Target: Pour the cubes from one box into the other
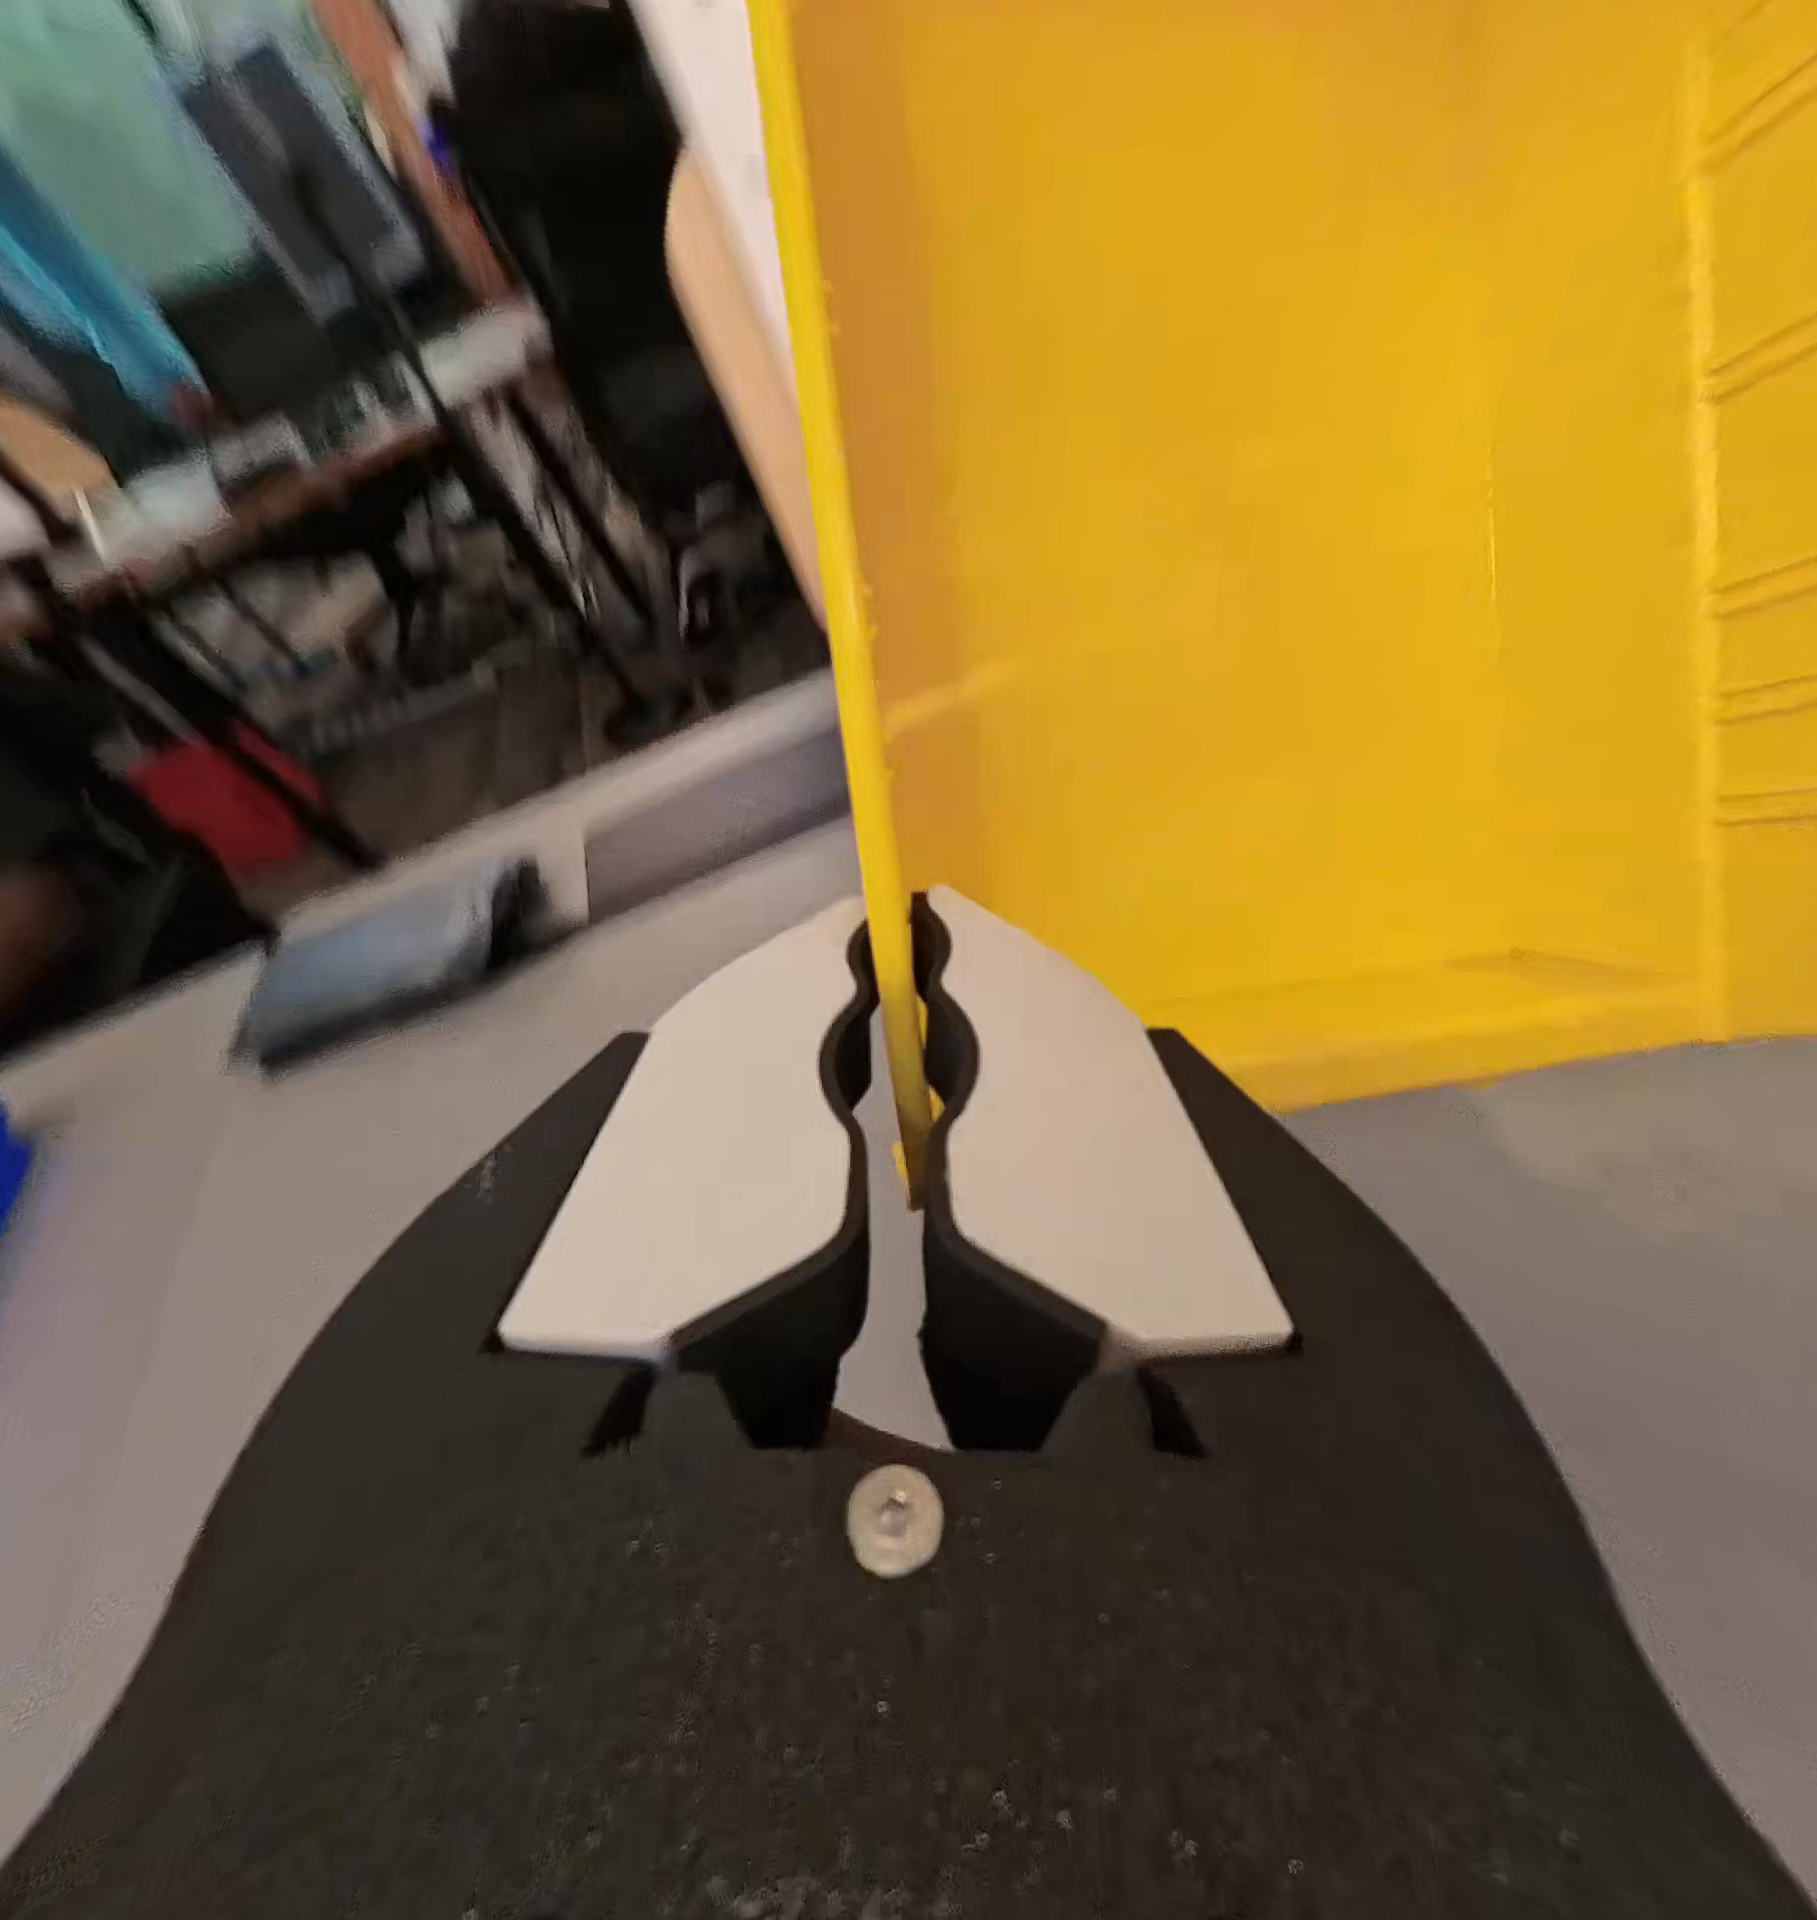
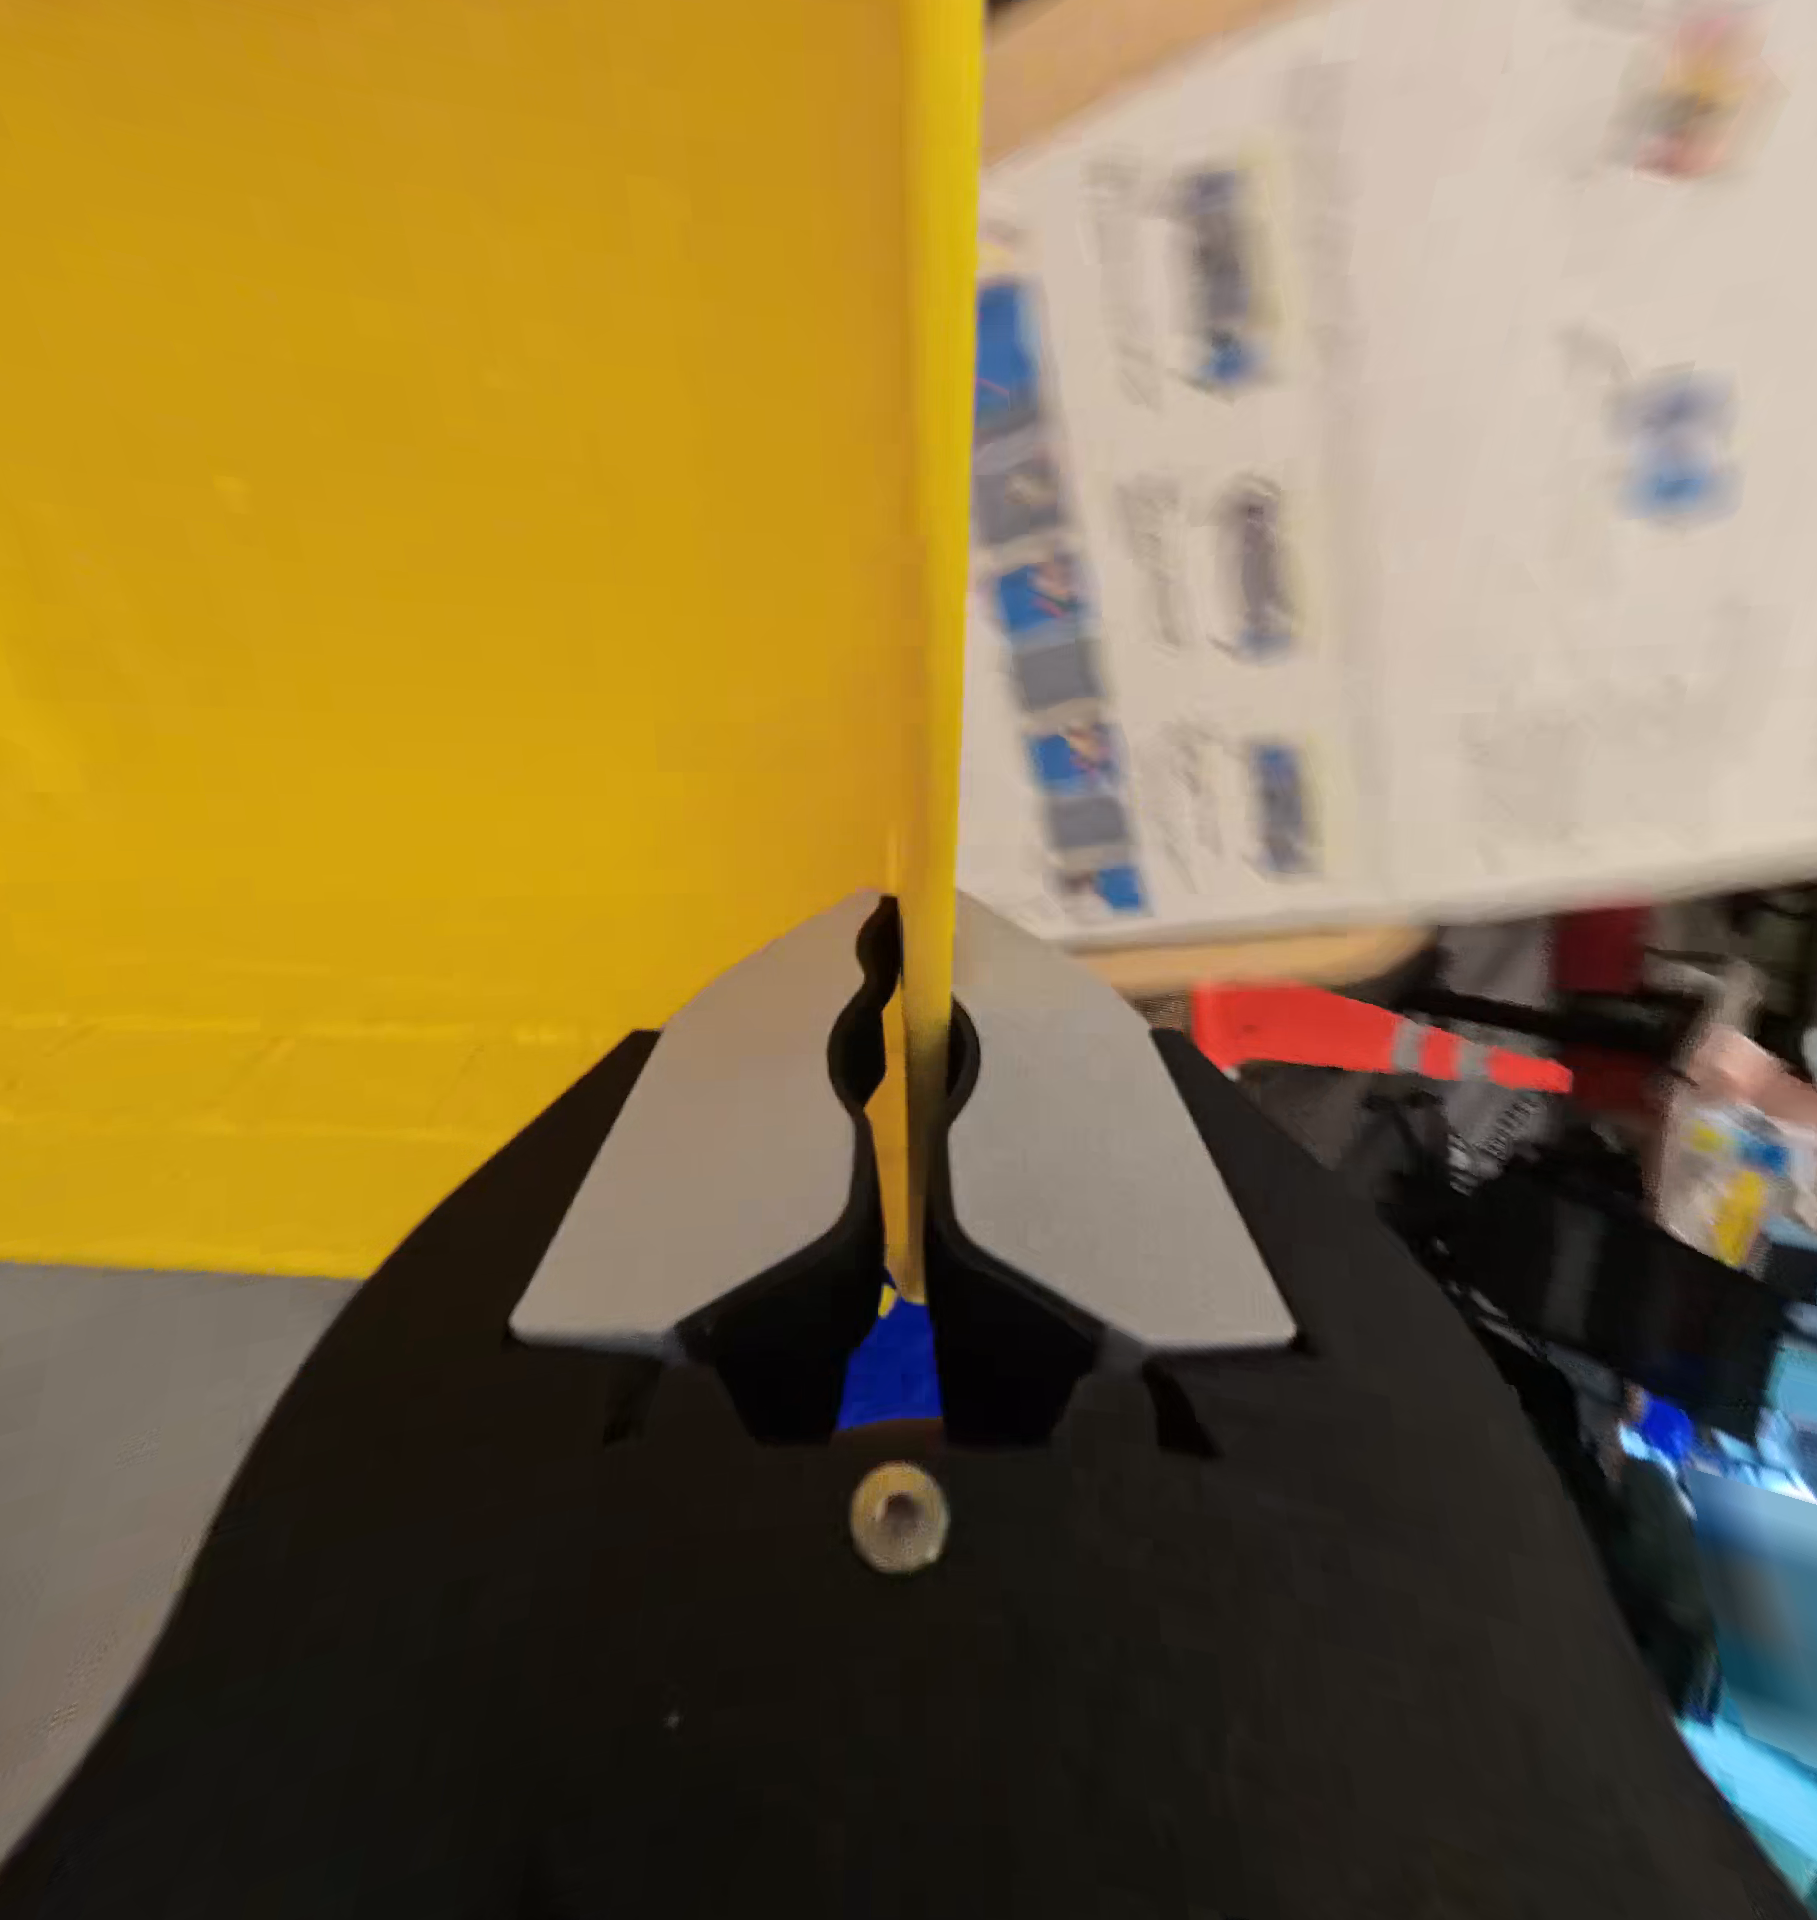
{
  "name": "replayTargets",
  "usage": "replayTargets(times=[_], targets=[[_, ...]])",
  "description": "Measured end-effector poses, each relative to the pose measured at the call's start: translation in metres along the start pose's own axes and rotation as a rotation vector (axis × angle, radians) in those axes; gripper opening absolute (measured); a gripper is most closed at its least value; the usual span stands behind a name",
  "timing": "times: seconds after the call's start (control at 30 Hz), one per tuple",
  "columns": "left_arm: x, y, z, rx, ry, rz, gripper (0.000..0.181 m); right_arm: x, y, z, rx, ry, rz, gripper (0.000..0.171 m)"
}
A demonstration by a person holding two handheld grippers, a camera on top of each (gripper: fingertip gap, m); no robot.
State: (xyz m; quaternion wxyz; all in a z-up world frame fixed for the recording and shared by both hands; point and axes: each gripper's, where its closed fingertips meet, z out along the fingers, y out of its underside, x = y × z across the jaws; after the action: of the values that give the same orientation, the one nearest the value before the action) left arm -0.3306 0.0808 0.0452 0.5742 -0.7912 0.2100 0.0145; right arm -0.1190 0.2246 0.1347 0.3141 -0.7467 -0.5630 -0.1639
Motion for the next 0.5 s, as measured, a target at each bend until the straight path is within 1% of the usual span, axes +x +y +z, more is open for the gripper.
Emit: replayTargets(times=[0.07,0.1,0.2,0.3,0.37,0.43,0.5], targets=[[-0.03,0.05,-0.013,-0.121,0.021,-0.113,0.004,-0.041,-0.045,0.052,-0.053,-0.167,-0.053,0.002],[-0.042,0.074,-0.018,-0.185,0.026,-0.134,0.004,-0.061,-0.064,0.076,-0.072,-0.249,-0.066,0.002],[-0.066,0.128,-0.022,-0.317,0.038,-0.202,0.004,-0.112,-0.099,0.145,-0.174,-0.431,-0.096,0.003],[-0.077,0.165,-0.014,-0.419,0.052,-0.251,0.005,-0.146,-0.117,0.196,-0.263,-0.522,-0.114,0.003],[-0.086,0.183,-0.007,-0.443,0.048,-0.295,0.005,-0.159,-0.128,0.222,-0.273,-0.567,-0.112,0.003],[-0.091,0.196,-0.003,-0.45,0.076,-0.361,0.005,-0.171,-0.135,0.242,-0.282,-0.632,-0.123,0.004],[-0.096,0.208,-0.001,-0.461,0.093,-0.4,0.005,-0.184,-0.138,0.255,-0.277,-0.71,-0.184,0.003]])
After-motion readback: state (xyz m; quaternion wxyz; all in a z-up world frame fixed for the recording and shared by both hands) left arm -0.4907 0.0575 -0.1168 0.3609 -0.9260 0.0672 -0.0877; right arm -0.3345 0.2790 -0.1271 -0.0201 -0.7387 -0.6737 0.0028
